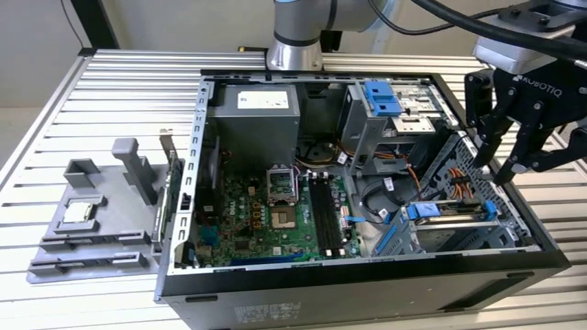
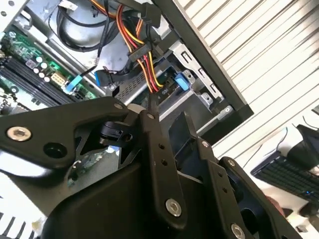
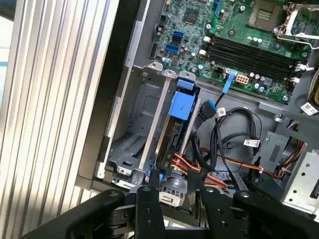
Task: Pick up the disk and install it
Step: 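Insert the second disk wire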
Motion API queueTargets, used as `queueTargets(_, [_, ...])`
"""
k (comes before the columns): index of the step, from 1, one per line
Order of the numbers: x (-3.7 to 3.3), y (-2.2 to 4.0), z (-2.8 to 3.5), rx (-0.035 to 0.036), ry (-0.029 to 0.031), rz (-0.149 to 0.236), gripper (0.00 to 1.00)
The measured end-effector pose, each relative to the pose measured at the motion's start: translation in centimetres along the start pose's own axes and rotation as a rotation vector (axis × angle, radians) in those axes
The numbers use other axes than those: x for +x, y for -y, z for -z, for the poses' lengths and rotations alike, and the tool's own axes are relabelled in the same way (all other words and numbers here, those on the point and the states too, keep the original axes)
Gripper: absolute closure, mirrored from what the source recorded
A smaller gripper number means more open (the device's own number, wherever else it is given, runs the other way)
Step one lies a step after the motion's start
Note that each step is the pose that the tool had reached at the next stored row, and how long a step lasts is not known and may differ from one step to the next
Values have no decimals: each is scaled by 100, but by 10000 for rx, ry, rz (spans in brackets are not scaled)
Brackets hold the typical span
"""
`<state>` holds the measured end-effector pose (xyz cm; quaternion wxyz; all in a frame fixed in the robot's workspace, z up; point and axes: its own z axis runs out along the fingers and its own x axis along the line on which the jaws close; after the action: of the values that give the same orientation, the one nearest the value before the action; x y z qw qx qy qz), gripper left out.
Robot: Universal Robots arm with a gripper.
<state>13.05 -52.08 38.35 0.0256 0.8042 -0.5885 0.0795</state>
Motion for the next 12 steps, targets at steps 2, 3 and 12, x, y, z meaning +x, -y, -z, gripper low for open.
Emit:
queueTargets(2, [-3, 0, -1, -70, -276, 141, 100])
queueTargets(3, [-5, 0, -2, -92, -392, 205, 100])
queueTargets(12, [-150, 46, 11, -62, -843, 594, 100])
